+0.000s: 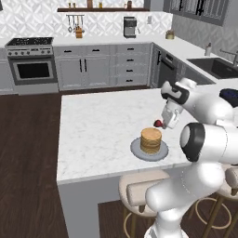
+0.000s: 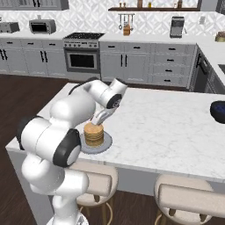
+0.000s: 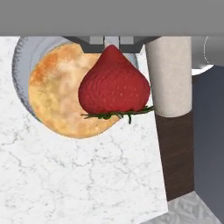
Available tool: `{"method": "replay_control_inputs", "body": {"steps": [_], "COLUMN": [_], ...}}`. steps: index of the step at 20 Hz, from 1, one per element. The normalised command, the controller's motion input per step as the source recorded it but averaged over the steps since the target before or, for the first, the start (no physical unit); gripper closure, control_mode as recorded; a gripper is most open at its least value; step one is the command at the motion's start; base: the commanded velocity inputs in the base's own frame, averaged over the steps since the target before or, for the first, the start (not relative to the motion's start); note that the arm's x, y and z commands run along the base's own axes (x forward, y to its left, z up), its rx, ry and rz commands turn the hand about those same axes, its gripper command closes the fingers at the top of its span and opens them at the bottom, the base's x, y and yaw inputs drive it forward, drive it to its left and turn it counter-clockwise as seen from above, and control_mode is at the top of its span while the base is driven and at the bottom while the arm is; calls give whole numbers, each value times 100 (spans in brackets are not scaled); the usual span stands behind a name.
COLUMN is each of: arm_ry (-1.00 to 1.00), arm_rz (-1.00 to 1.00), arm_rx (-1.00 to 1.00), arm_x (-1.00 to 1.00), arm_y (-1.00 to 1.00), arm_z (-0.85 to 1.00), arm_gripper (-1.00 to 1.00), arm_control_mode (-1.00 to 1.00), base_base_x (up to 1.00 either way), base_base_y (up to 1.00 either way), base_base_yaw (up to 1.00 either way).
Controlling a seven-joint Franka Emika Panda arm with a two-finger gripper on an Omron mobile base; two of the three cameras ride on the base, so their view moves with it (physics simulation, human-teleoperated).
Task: Take the strawberry from the fridge and place it on top of the pancake, located on the dining counter.
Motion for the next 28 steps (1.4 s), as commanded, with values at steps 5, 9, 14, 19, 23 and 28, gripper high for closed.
{"method": "replay_control_inputs", "body": {"steps": [5, 9, 14, 19, 23, 28], "arm_ry": [1, 0, 2, 0, 0, 0], "arm_rz": [0, 0, 4, 8, 3, 0], "arm_rx": [-1, 0, 0, 0, 0, 0], "arm_x": [55, 31, -13, -21, 0, 0], "arm_y": [12, 4, 0, 10, 20, 8], "arm_z": [-9, -12, -23, -18, 0, 0], "arm_gripper": [100, 100, 100, 100, 100, 100], "arm_control_mode": [-100, -100, -100, -100, -100, -100], "base_base_x": [0, 0, 0, 0, 0, 0], "base_base_y": [0, 0, 0, 0, 0, 0], "base_base_yaw": [0, 0, 0, 0, 0, 0]}}
